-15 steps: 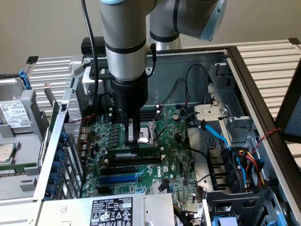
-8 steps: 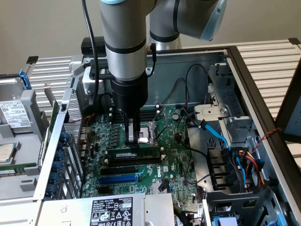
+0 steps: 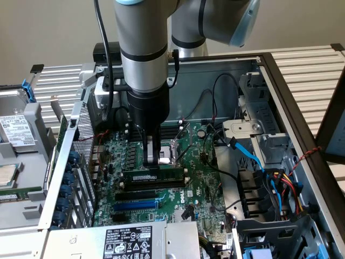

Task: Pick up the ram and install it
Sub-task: 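Insert the ram into the slot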

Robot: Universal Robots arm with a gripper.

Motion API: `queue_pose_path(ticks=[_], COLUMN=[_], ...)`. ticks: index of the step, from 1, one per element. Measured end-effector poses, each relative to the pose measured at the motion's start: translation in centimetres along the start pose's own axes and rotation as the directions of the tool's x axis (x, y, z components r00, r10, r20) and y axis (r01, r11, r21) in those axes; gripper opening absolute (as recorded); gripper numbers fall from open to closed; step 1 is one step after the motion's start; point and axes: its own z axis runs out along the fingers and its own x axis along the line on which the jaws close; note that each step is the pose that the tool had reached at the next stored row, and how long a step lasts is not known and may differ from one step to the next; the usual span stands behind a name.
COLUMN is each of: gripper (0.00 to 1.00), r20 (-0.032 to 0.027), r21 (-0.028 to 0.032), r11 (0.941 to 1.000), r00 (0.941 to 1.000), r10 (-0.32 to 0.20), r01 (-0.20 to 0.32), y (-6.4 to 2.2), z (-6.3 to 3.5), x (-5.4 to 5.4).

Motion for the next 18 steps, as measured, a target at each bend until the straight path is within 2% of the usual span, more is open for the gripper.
queue_pose_path(ticks=[3,18], gripper=[0.12,0.12], r20=[-0.0002,0.0], r21=[-0.002,-0.0022], r11=[1.0,1.0], r00=[1.0,1.0], r10=[-0.001,-0.001], r01=[0.001,0.001], y=[0.0,-0.21], z=[0.02,0.09], x=[0.0,-0.01])
